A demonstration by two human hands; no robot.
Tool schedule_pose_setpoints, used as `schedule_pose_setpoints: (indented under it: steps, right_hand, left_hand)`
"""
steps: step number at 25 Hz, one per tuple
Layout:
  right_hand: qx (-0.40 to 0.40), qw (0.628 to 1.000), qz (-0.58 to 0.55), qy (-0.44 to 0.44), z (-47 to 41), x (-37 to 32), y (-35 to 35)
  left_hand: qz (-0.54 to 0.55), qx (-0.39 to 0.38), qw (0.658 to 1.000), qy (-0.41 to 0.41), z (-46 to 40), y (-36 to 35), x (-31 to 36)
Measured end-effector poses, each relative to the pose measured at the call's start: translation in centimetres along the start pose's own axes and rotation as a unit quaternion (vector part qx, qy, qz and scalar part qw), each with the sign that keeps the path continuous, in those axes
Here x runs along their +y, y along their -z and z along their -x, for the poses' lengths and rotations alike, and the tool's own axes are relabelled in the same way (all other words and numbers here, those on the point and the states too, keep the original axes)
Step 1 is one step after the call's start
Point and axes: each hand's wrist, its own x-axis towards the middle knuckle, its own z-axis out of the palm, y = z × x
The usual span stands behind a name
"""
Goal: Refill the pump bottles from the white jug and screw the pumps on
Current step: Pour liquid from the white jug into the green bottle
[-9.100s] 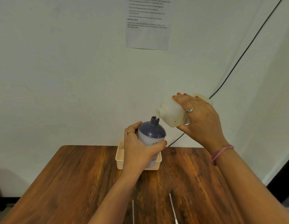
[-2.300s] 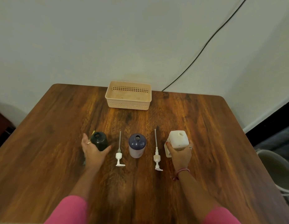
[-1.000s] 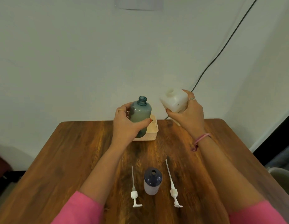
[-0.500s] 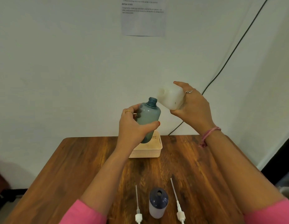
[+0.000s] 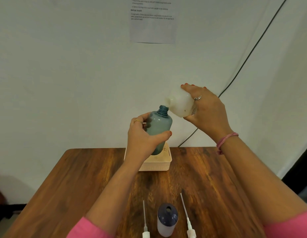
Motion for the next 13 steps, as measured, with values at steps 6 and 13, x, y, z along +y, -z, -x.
schedule_pose_setpoints:
  steps: [6,13]
  right_hand:
    - [0.021,0.998,0.026,0.044,-0.1,0.5,-0.1]
    - [0.034,0.995,0.048,0.085,-0.1,1.4,-0.4]
  left_hand:
    - [-0.002,0.002,1.0,0.001,0.1,-0.2,-0.2]
    - [-0.003,0.003,1.0,0.002,0.1,-0.5,-0.3]
